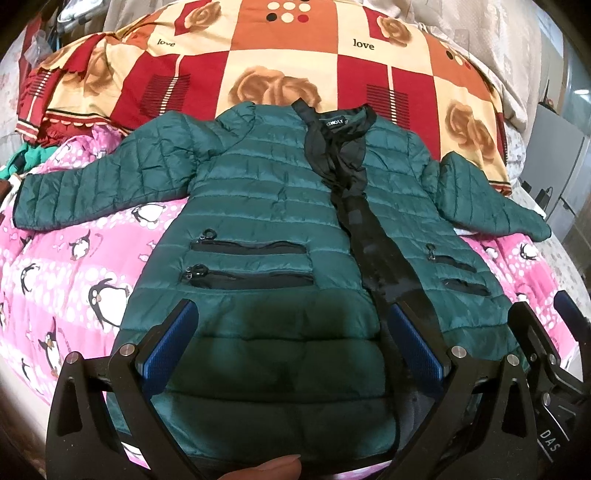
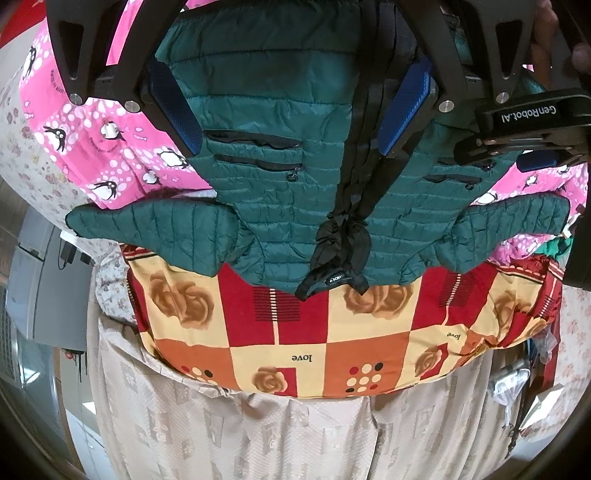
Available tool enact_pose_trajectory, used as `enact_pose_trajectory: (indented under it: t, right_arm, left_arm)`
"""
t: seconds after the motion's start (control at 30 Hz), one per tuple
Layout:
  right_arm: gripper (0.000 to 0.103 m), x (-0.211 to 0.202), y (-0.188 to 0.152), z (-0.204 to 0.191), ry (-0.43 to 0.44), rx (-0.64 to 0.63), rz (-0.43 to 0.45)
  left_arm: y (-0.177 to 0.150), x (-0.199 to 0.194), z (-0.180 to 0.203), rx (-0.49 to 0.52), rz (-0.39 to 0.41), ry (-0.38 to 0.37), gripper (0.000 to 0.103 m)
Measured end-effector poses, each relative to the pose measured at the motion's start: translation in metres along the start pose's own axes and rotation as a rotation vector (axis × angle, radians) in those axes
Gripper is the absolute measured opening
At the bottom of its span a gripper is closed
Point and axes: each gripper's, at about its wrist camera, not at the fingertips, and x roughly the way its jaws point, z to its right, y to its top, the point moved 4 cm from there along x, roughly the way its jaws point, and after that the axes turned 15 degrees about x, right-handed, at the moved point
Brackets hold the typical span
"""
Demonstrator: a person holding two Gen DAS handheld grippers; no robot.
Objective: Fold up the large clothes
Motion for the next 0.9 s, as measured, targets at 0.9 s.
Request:
enact_pose_trajectory:
  t: [0.9]
  right_arm:
    - [0.095,-0.0006,0.0006,-0.0012,-0.042,-0.036,0.013]
  left_arm:
    - [-0.0008,0.0006,-0.0036,-0.004,-0.002,-0.003,0.103]
